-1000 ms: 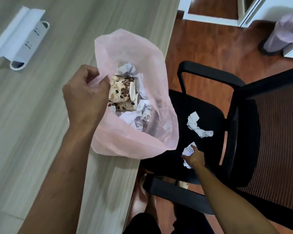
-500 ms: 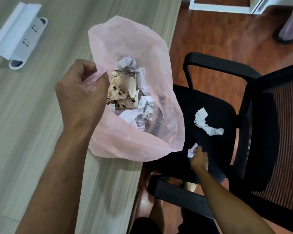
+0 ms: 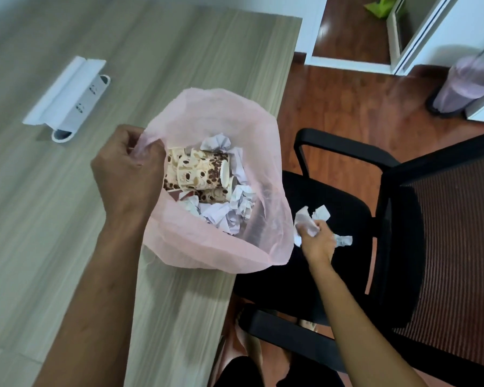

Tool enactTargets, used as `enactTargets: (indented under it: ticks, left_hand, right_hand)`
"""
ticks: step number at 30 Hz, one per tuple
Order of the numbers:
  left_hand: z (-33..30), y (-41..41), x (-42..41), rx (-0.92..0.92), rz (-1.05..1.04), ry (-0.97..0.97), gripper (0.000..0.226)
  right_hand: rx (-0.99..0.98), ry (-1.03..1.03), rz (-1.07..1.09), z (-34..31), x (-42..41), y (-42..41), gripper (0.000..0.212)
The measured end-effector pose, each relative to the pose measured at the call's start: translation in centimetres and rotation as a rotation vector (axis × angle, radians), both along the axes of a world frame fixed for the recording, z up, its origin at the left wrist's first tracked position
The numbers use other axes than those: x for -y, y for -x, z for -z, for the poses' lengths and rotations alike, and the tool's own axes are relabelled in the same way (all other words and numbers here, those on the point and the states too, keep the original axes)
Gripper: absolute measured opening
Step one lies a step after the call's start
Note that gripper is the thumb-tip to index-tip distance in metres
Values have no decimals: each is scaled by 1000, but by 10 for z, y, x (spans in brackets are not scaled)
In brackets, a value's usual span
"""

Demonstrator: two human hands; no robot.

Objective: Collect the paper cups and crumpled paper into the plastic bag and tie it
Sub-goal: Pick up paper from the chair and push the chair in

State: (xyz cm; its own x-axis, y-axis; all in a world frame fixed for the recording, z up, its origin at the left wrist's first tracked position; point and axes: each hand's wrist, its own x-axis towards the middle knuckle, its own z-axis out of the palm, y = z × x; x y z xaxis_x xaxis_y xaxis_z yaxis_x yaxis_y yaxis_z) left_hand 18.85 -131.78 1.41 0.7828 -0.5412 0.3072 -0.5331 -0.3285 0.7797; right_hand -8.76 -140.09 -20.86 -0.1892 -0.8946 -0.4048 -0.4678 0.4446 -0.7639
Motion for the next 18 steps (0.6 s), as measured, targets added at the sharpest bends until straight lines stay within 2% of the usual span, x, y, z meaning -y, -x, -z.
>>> enactTargets:
  ticks: [5,7,9,11,12,14,16,18]
  left_hand:
    - [-16,-10,-5,-59,-76,-16,9]
    - [-22,-11,-5,-81,-85,-19,11]
    - [-25,-12,-4,-87,-80,-20,11]
    - [-26,-13,-3,-98,-69,-20,10]
    - [-25,-12,-1,-106,-65,-17,10]
    - [-25,-10,1,-116,-57,-16,9]
    - [-25,-9,3,-124,-44,-12,7]
    - [-24,-8,6,-124,-26,-8,7]
  right_hand:
    - [218,357,39,-123,25,-27,30]
    - [353,449,-46,-168,22,-41,29]
    - [387,487,-250,-199,14,-64,19]
    - [315,434,-476,-214,3,-93,15]
    - [289,395,-584,-216,-1,-107,22]
    - [254,299,-861,-215,-9,-131,50]
    - [128,267,-1098,-211,-14,-143,74]
    - [131,278,-1087,-209,-15,-139,68]
